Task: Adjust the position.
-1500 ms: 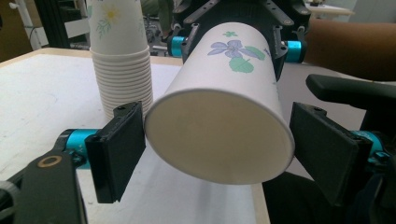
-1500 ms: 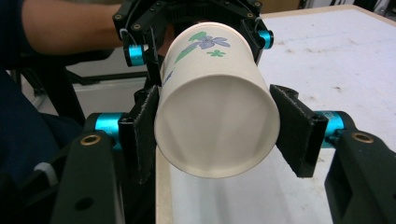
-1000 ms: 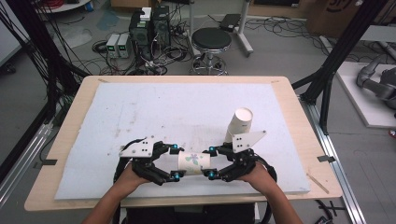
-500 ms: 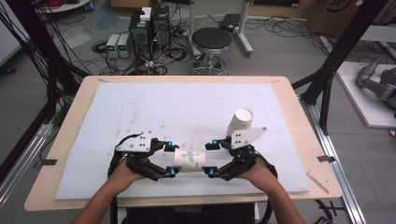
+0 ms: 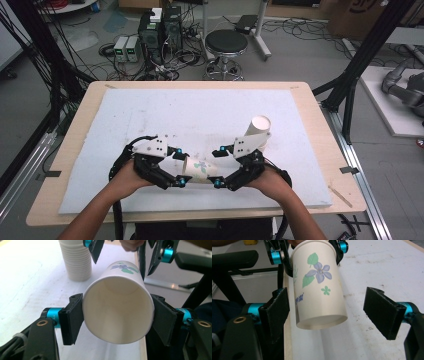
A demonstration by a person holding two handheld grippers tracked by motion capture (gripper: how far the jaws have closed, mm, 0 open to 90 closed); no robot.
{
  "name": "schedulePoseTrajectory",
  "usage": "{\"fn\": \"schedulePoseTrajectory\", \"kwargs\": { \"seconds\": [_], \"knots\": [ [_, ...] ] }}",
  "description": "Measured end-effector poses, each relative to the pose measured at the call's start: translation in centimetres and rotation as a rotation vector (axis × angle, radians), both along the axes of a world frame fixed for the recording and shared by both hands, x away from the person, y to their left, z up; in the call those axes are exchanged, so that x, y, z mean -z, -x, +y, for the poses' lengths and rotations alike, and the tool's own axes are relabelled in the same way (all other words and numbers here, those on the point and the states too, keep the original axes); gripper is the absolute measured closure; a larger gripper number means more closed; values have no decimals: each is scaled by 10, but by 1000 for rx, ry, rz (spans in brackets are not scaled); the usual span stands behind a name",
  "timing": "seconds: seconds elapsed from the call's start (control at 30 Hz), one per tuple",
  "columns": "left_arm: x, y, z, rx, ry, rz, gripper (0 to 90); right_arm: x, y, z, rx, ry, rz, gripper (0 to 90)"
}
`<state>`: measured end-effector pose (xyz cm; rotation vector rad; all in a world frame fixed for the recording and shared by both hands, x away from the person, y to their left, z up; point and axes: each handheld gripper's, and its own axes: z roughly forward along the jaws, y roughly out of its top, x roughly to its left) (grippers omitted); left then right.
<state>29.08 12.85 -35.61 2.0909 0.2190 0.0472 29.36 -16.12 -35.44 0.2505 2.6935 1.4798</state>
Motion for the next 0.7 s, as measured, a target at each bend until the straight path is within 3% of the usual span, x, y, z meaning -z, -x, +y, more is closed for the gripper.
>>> {"fn": "schedulePoseTrajectory", "kwargs": {
  "seconds": [0.43,0.7],
  "knots": [
    [-11,-3,-7,10,-143,4,316,-4,0,15,-22,114,-62,214],
    [-15,-5,-12,14,-190,-8,322,-3,0,21,-27,153,-77,215]
  ]
}}
